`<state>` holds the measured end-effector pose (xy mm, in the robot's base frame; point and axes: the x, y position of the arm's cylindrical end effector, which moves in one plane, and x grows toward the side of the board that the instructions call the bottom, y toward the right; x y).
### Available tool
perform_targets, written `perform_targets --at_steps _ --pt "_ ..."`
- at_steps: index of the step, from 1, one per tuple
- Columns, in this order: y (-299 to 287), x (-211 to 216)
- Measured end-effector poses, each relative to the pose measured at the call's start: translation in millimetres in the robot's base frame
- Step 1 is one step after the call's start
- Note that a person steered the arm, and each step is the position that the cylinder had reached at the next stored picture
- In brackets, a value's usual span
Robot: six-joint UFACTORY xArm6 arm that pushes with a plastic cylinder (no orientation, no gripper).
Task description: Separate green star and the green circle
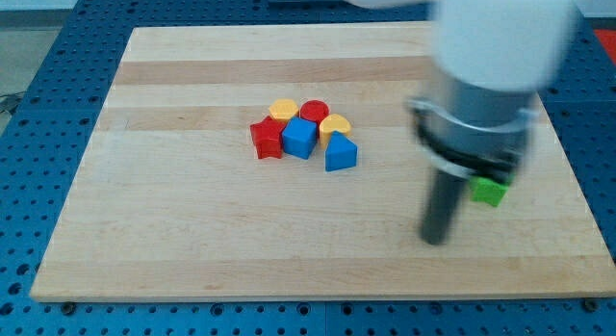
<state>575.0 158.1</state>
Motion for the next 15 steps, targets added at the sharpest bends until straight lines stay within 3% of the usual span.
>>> perform_targets --at_steps 1,2,3,5,9,10,11,12,13,15 --pt "66.1 24.6" --pt "106.0 -5.9" --pt "99.8 -31.2" --pt "46.6 -48.1" --pt "-65.5 -122.6" --pt "-29.0 -105.1" --pt "48.0 -89.4" --pt "63.5 -163.2" --pt "39.5 -179.1" --pt "-9.0 -166.0"
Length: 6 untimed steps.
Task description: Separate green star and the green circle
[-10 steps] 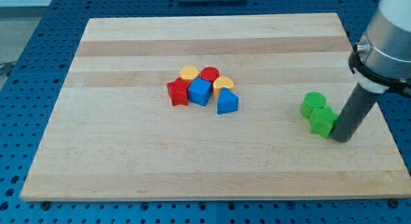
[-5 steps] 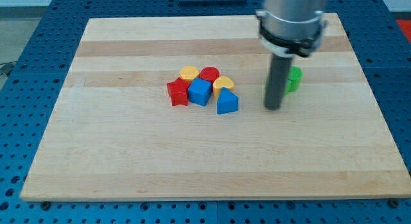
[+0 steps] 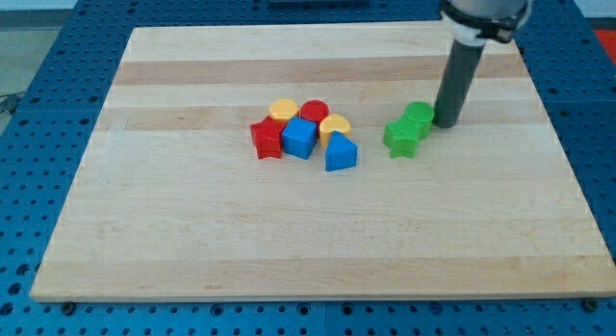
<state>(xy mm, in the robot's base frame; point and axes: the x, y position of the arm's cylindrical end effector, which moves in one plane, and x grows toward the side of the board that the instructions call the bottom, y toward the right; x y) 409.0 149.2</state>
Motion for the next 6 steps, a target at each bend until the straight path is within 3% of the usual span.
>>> perform_targets --at_steps 2,4,6 --pt "-54.2 38.2" --pt "-68.3 46.6" --pt "36.4 46.6"
